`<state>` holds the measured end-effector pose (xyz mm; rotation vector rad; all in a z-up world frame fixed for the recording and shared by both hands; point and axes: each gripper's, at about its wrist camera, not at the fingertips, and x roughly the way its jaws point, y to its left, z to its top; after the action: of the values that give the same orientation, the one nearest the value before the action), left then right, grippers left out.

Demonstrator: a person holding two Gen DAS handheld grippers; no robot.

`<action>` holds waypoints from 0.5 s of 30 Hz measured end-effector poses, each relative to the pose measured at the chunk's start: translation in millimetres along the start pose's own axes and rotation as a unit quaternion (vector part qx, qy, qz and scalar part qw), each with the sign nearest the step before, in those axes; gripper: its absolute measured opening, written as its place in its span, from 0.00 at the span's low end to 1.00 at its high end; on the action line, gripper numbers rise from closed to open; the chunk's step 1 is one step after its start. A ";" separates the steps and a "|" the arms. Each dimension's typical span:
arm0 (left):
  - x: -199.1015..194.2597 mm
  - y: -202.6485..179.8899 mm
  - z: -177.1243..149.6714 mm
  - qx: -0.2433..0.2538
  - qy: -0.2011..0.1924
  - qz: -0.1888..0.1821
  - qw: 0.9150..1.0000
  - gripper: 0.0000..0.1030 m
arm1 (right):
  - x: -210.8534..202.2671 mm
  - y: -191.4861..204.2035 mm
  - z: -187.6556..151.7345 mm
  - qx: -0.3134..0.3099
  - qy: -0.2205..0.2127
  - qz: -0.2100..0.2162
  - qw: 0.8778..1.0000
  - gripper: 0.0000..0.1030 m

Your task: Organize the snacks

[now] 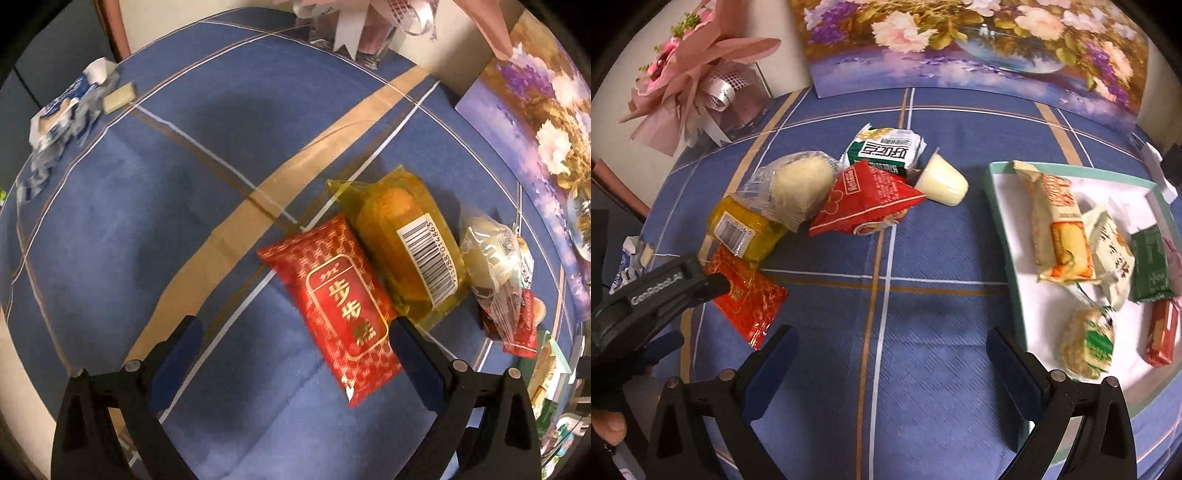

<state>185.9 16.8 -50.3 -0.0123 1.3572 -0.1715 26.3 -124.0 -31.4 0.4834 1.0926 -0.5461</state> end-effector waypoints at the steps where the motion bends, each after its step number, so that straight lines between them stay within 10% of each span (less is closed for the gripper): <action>1: 3.6 -2.4 2.9 0.003 -0.003 -0.001 1.000 0.98 | 2.1 0.5 1.2 -0.001 0.000 0.000 1.000 1.00; 15: 30.4 -30.1 18.8 0.031 -0.003 0.010 0.999 0.98 | 21.9 15.5 10.9 -0.013 0.000 -0.010 1.000 1.00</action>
<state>206.8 -18.5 -72.6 0.0532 1.3458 -0.1961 51.3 -122.6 -45.8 0.4504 1.1049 -0.5497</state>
